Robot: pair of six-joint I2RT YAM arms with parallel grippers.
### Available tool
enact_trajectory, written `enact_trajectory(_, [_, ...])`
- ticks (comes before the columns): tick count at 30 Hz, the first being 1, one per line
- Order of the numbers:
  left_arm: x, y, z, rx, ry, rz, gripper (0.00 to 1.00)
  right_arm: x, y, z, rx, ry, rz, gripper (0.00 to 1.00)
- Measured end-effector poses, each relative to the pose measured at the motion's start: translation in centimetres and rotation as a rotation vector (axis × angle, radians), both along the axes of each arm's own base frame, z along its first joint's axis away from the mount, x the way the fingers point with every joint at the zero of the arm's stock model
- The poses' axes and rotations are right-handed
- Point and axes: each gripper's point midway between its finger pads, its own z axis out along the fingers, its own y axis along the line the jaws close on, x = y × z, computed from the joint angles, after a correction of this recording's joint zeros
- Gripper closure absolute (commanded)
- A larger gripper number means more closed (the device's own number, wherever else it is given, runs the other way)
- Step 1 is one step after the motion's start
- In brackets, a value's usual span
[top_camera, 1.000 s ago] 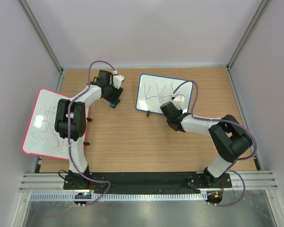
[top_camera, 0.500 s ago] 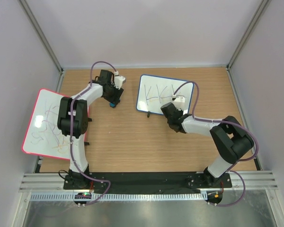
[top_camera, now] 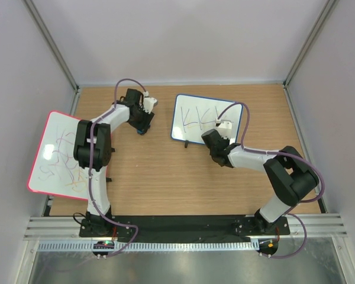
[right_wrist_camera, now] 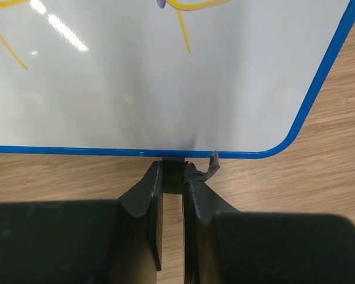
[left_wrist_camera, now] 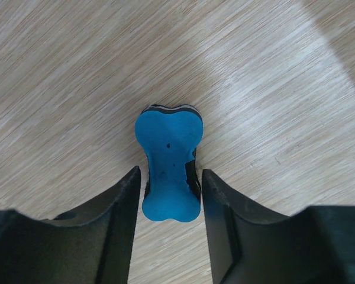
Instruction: Erase the whiteboard
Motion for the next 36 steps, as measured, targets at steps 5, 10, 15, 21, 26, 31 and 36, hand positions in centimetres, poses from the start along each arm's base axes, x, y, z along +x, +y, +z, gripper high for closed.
enact_trajectory(5, [0.3, -0.1, 0.4, -0.005, -0.009, 0.002, 0.46, 0.0, 0.0, 0.0, -0.001, 0.000, 0.000, 0.99])
enact_trajectory(10, [1.4, -0.3, 1.2, -0.011, -0.037, 0.006, 0.55, 0.0, 0.0, 0.0, -0.001, 0.000, 0.000, 0.99])
enact_trajectory(15, [1.7, -0.4, 1.1, -0.011, -0.039, 0.007, 0.57, 0.0, -0.1, 0.0, -0.002, 0.000, 0.000, 0.99])
enact_trajectory(21, [1.4, -0.3, 0.5, -0.006, -0.021, 0.008, 0.58, -0.1, -0.2, -0.1, -0.005, -0.002, -0.002, 0.99])
enact_trajectory(26, [1.2, -0.3, 0.1, -0.004, -0.006, 0.011, 0.76, -0.4, -0.4, 0.0, -0.006, -0.001, -0.002, 0.99])
enact_trajectory(31, [1.2, -0.4, 0.1, -0.013, -0.002, 0.020, 1.00, -0.5, -0.5, -0.1, -0.007, 0.000, -0.003, 0.99])
enact_trajectory(36, [0.8, -0.7, 0.7, -0.033, 0.004, 0.011, 1.00, -0.6, -0.3, -0.1, -0.011, 0.002, 0.011, 0.99])
